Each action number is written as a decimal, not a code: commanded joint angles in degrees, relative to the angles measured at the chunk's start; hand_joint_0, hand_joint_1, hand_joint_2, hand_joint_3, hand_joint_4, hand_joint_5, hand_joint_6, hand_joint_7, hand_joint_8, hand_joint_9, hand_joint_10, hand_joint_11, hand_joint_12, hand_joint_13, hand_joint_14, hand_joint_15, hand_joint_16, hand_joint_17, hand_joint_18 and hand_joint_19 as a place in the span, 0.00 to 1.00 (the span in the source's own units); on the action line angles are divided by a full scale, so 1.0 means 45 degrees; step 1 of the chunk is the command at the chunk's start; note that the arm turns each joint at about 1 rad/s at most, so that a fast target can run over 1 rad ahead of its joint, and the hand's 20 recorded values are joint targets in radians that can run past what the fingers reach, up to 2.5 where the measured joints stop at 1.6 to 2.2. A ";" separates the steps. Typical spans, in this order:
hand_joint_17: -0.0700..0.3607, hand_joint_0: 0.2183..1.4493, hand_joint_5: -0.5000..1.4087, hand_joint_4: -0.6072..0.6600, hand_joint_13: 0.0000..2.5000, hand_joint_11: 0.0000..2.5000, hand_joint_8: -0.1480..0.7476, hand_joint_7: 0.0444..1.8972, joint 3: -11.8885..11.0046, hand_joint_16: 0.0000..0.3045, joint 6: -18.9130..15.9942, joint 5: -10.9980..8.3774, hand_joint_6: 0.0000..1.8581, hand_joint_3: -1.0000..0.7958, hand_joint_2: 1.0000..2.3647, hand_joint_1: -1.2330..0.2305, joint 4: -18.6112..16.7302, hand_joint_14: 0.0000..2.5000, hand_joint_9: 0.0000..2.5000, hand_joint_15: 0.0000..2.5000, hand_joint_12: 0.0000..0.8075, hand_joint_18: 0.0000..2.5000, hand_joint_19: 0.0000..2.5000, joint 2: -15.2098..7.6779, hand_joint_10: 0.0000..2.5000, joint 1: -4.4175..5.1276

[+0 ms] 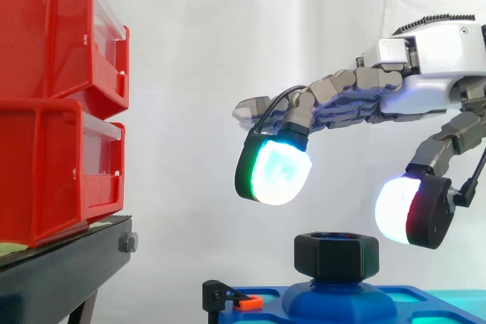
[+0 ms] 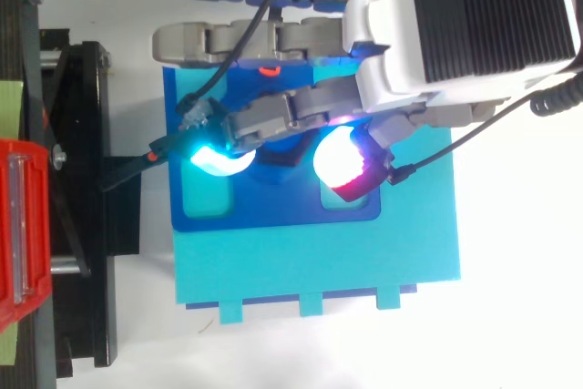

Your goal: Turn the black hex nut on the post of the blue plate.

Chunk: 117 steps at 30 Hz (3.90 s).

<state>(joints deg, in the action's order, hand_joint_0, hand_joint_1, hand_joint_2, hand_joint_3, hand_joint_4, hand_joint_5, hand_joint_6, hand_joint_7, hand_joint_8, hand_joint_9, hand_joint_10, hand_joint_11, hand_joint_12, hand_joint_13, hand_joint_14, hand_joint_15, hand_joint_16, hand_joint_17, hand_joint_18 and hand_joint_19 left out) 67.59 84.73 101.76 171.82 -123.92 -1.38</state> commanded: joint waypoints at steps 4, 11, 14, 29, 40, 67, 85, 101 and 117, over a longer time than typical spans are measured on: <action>0.36 0.23 0.10 0.41 0.00 0.00 0.25 0.35 0.0000 0.12 0.0176 -0.0114 0.27 0.28 0.00 0.28 0.0041 0.00 0.00 0.00 0.34 0.00 0.04 -0.0002 0.00 -0.0084; 0.40 0.15 0.10 0.41 0.00 0.00 0.27 0.36 0.0000 0.15 0.0195 -0.0192 0.27 0.28 0.00 0.24 0.0060 0.00 0.00 0.00 0.37 0.00 0.04 -0.0002 0.00 -0.0104; 0.40 0.15 0.10 0.41 0.00 0.00 0.27 0.36 0.0215 0.15 0.0332 -0.0172 0.27 0.28 0.00 0.24 -0.0057 0.00 0.00 0.00 0.37 0.00 0.04 -0.0002 0.00 -0.0104; 0.39 0.18 0.10 0.40 0.00 0.00 0.25 0.35 0.0469 0.14 0.0313 -0.0172 0.27 0.28 0.00 0.26 -0.0662 0.00 0.00 0.00 0.36 0.00 0.04 -0.0002 0.00 -0.0123; 0.39 0.18 0.10 0.41 0.00 0.00 0.26 0.36 0.0489 0.14 0.0332 -0.0172 0.27 0.28 0.00 0.27 -0.0662 0.00 0.00 0.00 0.36 0.00 0.04 -0.0002 0.00 -0.0123; 0.39 0.17 0.10 0.42 0.00 0.00 0.27 0.36 0.0469 0.14 0.0332 -0.0719 0.27 0.28 0.00 0.30 -0.0662 0.00 0.00 0.00 0.37 0.00 0.05 -0.0100 0.00 -0.0065; 0.39 0.17 0.10 0.44 0.00 0.00 0.28 0.36 0.0489 0.14 0.0332 -0.0621 0.27 0.28 0.00 0.31 -0.0506 0.00 0.00 0.00 0.38 0.00 0.05 -0.0100 0.00 -0.0201; 0.39 0.17 0.10 0.44 0.00 0.00 0.28 0.36 0.0489 0.14 0.0332 -0.0621 0.27 0.28 0.00 0.33 -0.0330 0.00 0.00 0.00 0.38 0.00 0.05 -0.0080 0.00 -0.0240; 0.39 0.18 0.10 0.44 0.00 0.00 0.28 0.36 0.0489 0.14 0.0332 -0.0621 0.27 0.28 0.00 0.35 -0.0135 0.00 0.00 0.01 0.37 0.00 0.06 -0.0080 0.00 -0.0260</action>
<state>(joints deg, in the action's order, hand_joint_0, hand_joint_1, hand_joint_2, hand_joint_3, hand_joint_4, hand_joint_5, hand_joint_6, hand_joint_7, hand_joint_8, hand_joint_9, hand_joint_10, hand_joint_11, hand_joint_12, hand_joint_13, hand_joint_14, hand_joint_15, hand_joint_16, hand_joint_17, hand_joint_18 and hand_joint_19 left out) 69.77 86.22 98.97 171.11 -124.31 -2.55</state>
